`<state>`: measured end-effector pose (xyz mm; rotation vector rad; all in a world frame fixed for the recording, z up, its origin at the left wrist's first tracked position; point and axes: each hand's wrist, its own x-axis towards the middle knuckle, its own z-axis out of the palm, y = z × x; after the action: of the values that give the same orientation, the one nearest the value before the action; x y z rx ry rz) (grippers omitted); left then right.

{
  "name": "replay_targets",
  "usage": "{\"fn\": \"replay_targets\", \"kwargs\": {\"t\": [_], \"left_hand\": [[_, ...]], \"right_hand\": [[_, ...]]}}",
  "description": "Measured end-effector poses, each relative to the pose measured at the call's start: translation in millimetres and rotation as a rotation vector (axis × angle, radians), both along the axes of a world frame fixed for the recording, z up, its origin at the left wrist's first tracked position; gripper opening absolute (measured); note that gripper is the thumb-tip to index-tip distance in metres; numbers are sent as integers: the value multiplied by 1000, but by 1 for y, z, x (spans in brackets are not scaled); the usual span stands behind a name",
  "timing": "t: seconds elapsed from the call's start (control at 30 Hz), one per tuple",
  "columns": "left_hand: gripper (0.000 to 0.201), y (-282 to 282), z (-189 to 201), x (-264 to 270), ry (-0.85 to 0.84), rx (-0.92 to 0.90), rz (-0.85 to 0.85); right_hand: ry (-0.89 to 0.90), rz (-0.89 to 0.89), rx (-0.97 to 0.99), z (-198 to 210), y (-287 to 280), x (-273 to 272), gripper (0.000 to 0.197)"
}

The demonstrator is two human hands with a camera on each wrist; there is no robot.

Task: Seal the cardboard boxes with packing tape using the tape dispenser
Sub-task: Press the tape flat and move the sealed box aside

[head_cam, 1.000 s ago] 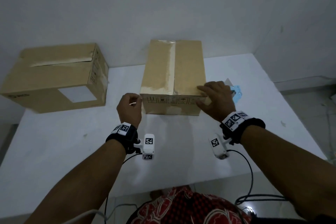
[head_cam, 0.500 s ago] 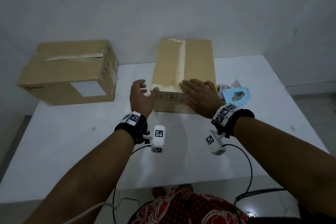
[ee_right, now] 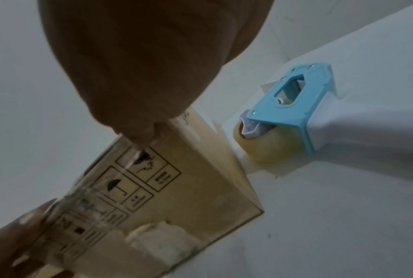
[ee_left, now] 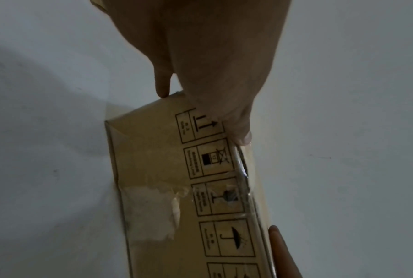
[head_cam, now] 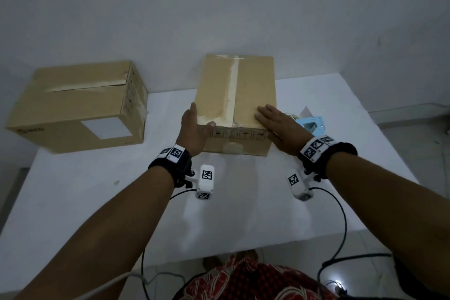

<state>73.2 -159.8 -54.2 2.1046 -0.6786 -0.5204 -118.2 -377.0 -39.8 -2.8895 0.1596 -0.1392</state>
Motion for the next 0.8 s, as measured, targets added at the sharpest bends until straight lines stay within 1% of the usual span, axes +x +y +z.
{"fn": "replay_targets", "kwargs": {"t": [0.07, 0.13, 0.17, 0.23, 0.3, 0.37, 0.43, 0.47, 0.5, 0.57, 0.6, 0.67, 0.7, 0.73, 0.8], "left_hand": [[95, 1, 4, -3, 21, -58, 85], [99, 3, 4, -6, 40, -90, 193], [98, 4, 4, -8, 50, -86, 241], [89, 5, 5, -16, 44, -81, 301], [76, 3, 7, -22, 26, -95, 325], [74, 0, 6, -25, 29, -117, 344], [84, -6, 2, -27, 87, -145, 376], [93, -11, 2, -29, 138, -162, 405], [103, -16, 3, -33, 226, -172, 461], [119, -24, 8, -41, 427, -189, 583], [122, -27, 13, -44, 505, -192, 610], [126, -32, 16, -47, 586, -166, 604], [129, -34, 15, -46, 615, -164, 599], [135, -36, 12, -44, 634, -179, 597], [154, -40, 11, -42, 681, -219, 626]], "right_hand": [[-44, -15, 15, -6, 9, 4, 54], [-82, 16, 21, -9, 10, 5, 53], [-78, 46, 32, -8, 7, 4, 55], [-69, 106, 86, -3, -7, 2, 62], [-99, 141, 103, 2, -19, 1, 61], [-113, 154, 77, 2, -21, 1, 58], [-121, 180, 64, -1, -20, 2, 58], [-123, 187, 71, 0, -20, 3, 58], [-122, 168, 97, 2, -21, 5, 60], [-147, 29, 204, 11, -22, 13, 63], [-192, -64, 261, 16, -23, 19, 60], [-290, -217, 326, 26, -31, 35, 46], [-295, -271, 330, 32, -36, 44, 43], [-254, -315, 320, 39, -42, 54, 45], [-100, -395, 298, 50, -56, 72, 55]]}}
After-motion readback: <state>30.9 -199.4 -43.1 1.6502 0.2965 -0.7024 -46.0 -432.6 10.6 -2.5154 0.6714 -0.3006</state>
